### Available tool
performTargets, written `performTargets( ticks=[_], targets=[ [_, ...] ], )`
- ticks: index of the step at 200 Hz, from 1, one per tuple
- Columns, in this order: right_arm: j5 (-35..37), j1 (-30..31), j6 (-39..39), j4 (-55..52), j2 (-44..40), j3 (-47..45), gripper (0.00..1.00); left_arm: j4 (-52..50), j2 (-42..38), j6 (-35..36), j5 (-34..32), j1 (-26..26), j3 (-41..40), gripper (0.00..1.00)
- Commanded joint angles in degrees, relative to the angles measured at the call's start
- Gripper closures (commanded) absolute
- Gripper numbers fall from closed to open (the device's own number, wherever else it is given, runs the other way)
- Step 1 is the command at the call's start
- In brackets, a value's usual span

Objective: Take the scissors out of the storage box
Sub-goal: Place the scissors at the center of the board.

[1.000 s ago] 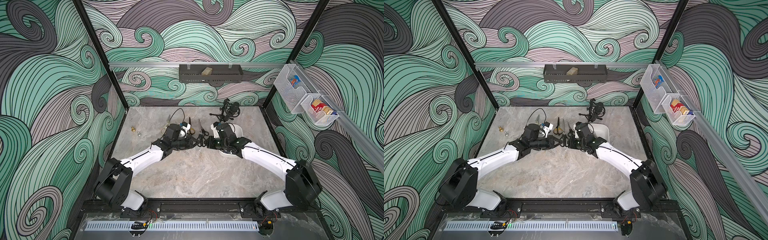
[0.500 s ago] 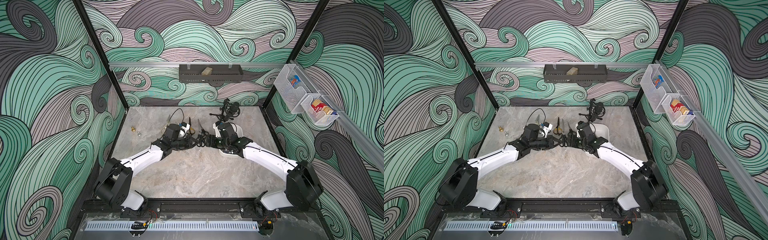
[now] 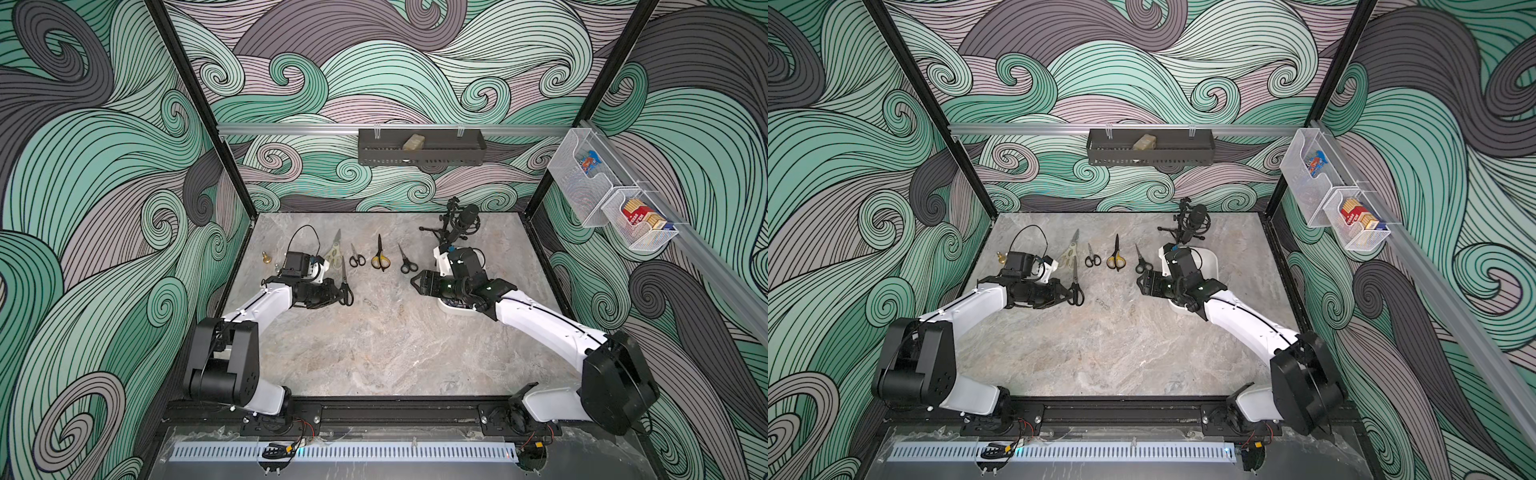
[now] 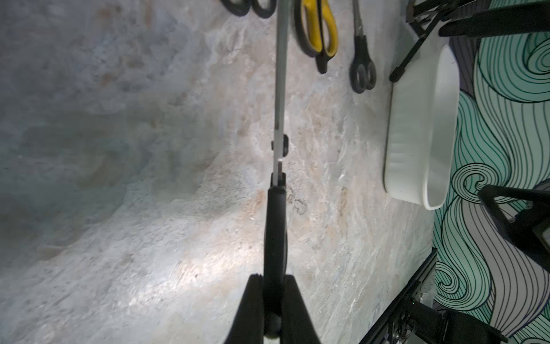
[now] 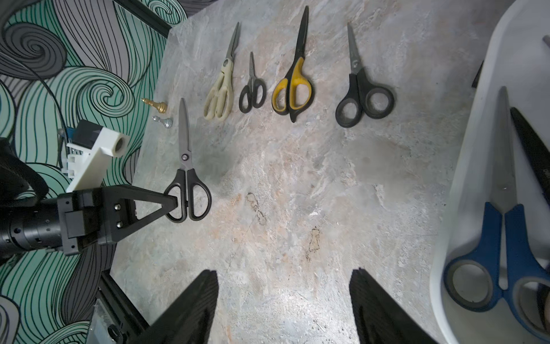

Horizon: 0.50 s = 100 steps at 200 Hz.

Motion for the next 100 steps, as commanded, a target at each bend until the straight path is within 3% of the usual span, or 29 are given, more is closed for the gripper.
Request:
performTargets(
  ticks=[1,65,100],
  targets=[
    [-2.45,-0.1,-1.96,0.09,1.46,-2.08,0.27,-7.61,2.44,6.98,-3.07,0.52,3.75,0.91],
    [-2.99,-0.38,-6.79,-3.48,1.84,-1.0,0.27,-14.07,8.2,7.09,-15.82,1.5,7.07,0.91],
    [-2.96,-0.37,-7.22,-3.43,3.31,-1.3,0.27,-14.88,9.28,7.09,-18.47,1.83,7.47,0.91]
  ],
)
